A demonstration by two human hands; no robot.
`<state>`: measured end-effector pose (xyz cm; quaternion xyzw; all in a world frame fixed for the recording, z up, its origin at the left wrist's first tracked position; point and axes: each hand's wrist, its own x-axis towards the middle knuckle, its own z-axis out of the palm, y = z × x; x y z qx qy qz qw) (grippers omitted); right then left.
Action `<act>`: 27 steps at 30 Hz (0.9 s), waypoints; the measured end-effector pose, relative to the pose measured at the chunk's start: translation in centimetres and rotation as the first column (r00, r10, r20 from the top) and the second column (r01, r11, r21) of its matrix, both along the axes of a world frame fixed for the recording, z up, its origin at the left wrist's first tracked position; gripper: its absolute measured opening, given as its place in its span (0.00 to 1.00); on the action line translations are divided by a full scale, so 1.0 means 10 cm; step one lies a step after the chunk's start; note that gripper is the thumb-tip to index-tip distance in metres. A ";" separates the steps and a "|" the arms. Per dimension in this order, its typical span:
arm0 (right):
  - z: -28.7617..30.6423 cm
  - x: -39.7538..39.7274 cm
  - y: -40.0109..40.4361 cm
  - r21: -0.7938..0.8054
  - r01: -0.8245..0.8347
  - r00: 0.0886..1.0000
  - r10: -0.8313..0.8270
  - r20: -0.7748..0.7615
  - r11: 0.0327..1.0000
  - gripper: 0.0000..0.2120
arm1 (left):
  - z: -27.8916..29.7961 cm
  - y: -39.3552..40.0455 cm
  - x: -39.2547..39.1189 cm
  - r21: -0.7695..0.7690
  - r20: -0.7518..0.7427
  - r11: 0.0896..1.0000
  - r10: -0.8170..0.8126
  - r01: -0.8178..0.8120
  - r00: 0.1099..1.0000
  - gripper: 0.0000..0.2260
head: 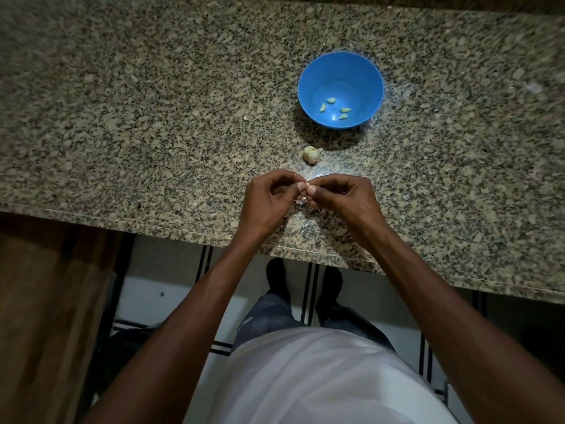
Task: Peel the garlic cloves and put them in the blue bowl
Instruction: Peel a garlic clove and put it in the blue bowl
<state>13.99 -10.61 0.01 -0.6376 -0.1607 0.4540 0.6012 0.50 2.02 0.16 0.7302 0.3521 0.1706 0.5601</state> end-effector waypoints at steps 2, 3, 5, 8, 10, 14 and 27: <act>-0.02 -0.03 0.00 0.008 0.018 0.999 -0.017 -0.044 1.000 0.11 | -0.02 -0.04 0.01 0.015 -0.018 1.000 0.019 -0.019 1.000 0.04; -0.03 -0.05 0.00 0.008 0.037 0.996 -0.036 -0.083 0.999 0.12 | -0.04 -0.07 0.01 0.027 -0.032 0.999 0.033 -0.032 0.999 0.04; -0.05 -0.09 0.02 -0.013 0.077 0.983 -0.078 -0.163 0.997 0.12 | -0.07 -0.11 0.03 0.071 -0.051 0.995 0.068 -0.064 0.996 0.03; -0.07 -0.12 0.05 -0.041 0.074 0.980 -0.081 -0.182 0.996 0.12 | -0.08 -0.18 0.05 0.127 -0.054 0.986 0.117 -0.109 0.992 0.03; -0.08 -0.13 0.05 -0.036 0.053 0.986 -0.058 -0.157 0.998 0.11 | -0.07 -0.18 0.04 0.110 -0.061 0.985 0.141 -0.134 0.988 0.04; -0.06 -0.09 0.04 -0.042 0.029 0.996 -0.032 -0.081 0.999 0.09 | -0.08 -0.13 0.03 0.043 -0.040 0.988 0.149 -0.147 0.988 0.06; -0.04 0.00 0.10 -0.089 -0.023 0.990 0.035 0.139 0.996 0.07 | 0.00 -0.06 0.08 0.039 -0.055 0.996 0.085 -0.083 0.995 0.18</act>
